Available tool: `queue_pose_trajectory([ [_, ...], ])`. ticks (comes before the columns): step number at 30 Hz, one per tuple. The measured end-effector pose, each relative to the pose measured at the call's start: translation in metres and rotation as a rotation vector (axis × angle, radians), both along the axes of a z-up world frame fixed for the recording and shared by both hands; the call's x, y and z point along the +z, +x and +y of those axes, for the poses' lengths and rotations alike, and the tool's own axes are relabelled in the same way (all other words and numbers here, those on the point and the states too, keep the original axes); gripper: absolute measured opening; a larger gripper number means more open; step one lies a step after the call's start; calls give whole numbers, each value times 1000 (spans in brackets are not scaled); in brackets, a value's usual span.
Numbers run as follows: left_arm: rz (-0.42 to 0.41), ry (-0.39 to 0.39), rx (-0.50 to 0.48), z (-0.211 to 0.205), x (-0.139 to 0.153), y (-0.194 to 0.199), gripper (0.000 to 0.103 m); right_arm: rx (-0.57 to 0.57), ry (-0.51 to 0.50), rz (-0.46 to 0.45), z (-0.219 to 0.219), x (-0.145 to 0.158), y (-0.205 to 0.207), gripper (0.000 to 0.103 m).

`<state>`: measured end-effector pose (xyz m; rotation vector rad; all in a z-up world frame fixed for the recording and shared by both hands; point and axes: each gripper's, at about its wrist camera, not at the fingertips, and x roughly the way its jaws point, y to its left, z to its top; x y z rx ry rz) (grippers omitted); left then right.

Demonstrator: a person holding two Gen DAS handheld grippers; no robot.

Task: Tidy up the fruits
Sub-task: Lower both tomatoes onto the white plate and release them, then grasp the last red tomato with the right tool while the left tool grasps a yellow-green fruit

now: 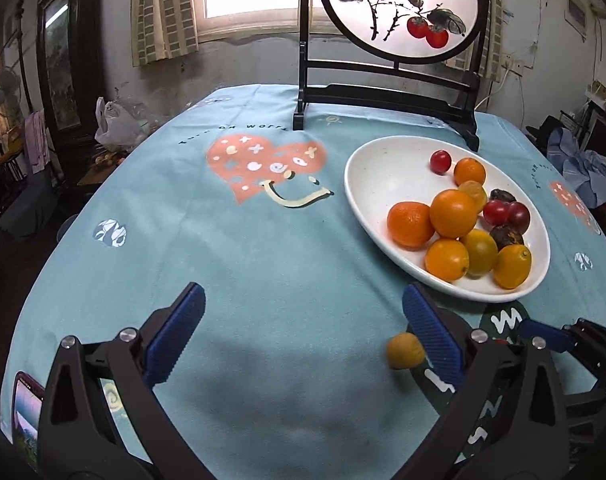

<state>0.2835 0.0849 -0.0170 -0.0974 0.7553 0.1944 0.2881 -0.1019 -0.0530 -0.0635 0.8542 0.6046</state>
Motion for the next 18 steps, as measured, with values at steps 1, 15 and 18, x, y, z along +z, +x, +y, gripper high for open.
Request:
queue_pose_trajectory([
  [1,-5,-6,1,1,1,-1,101,2,-12,-14,2,0,-2,64],
  [15,13,-29,15,4,2,0,101,55,-83,-17,14,-13,0,51],
  [18,9,-28,14,4,3,-1,101,40,-90,-10,13,-15,3,40],
])
